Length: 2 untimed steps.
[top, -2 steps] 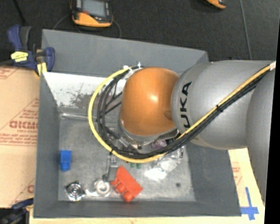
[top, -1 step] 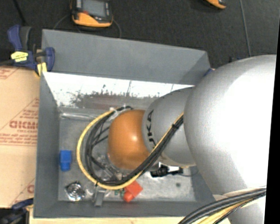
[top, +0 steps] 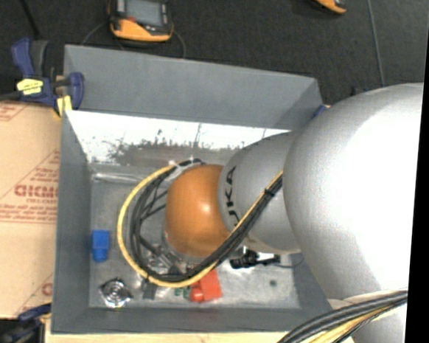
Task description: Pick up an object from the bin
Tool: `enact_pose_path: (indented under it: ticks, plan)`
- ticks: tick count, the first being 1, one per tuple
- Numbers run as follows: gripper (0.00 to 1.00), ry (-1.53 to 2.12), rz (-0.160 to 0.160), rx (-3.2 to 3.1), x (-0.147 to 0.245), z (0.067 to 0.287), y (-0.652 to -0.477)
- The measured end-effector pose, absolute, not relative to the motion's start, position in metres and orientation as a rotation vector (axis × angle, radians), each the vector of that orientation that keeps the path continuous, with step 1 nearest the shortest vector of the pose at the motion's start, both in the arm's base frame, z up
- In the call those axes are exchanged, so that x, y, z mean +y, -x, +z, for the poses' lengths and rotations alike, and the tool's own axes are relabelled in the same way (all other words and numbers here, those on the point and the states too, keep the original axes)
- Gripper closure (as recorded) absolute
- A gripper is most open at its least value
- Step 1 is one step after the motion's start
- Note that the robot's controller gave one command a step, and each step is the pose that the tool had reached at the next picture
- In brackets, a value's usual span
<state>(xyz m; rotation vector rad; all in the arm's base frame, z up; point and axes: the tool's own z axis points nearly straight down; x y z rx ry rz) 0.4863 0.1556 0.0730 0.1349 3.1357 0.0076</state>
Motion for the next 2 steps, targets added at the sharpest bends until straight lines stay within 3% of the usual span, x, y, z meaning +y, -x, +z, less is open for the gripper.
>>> enact_pose_path:
  ticks: [1,2]
  plan:
    - [1.0,-0.066,0.006,3.132,0.159,0.197,-0.478]
    - [1.0,-0.214,0.0,3.136,0.167,0.173,-0.483]
